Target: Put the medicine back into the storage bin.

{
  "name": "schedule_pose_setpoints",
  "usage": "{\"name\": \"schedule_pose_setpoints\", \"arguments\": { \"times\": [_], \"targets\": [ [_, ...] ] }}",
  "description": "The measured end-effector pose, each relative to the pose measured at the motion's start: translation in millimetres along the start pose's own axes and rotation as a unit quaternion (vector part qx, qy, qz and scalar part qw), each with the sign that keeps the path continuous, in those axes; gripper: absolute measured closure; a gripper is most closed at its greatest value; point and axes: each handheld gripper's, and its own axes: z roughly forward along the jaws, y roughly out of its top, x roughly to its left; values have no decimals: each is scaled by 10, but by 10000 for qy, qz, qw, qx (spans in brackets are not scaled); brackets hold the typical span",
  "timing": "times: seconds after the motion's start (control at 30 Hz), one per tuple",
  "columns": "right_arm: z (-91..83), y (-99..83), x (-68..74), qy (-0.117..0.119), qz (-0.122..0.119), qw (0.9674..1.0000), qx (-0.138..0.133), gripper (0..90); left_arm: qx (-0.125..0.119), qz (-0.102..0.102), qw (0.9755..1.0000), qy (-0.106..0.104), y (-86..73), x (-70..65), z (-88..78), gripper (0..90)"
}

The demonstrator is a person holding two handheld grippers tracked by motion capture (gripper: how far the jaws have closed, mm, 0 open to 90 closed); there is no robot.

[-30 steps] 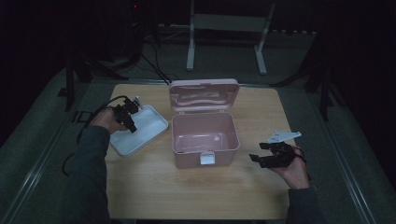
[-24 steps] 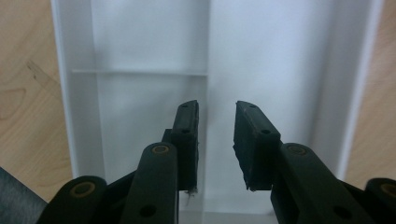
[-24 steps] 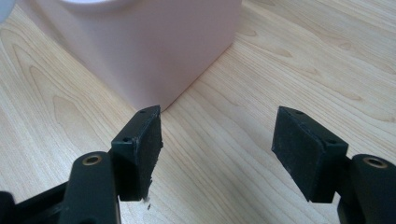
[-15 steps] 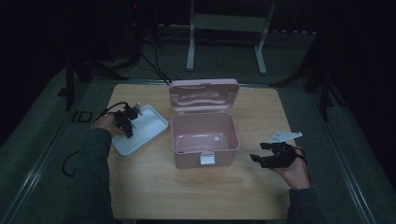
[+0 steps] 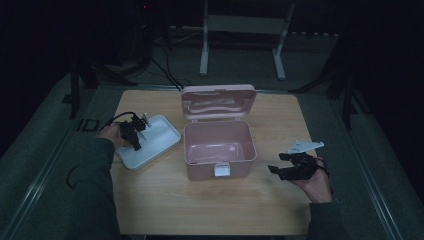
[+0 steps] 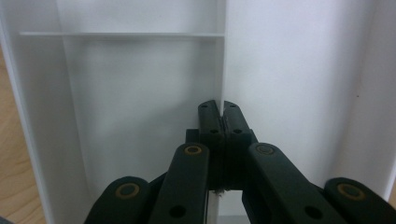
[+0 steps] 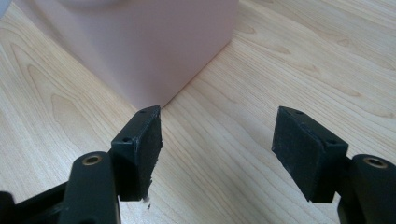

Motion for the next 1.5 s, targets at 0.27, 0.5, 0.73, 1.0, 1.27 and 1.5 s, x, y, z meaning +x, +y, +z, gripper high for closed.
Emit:
{"name": "schedule_pose_setpoints", "arguments": {
  "times": [0.27,0.5,0.73,1.0,1.27,1.5],
  "targets": [
    [13,3,12,-6,-21,10000,19,326,-21,259,9996,56,-52,-72,-65,894],
    [27,1,17,4,-34,10000,49,326,-176,387,9991,87,-135,-116,-275,894],
    [35,0,16,4,-30,10000,61,326,-547,737,9956,174,-275,-287,-623,893],
    [43,0,18,6,-33,10000,65,325,-751,873,9931,214,-479,-382,-948,893],
    [48,5,30,-14,-38,10000,90,325,-864,1120,9895,294,-640,-570,-1202,893],
    [49,5,33,-17,-33,10000,90,324,-954,1442,9847,203,-668,-769,-1357,894]
  ]
}}
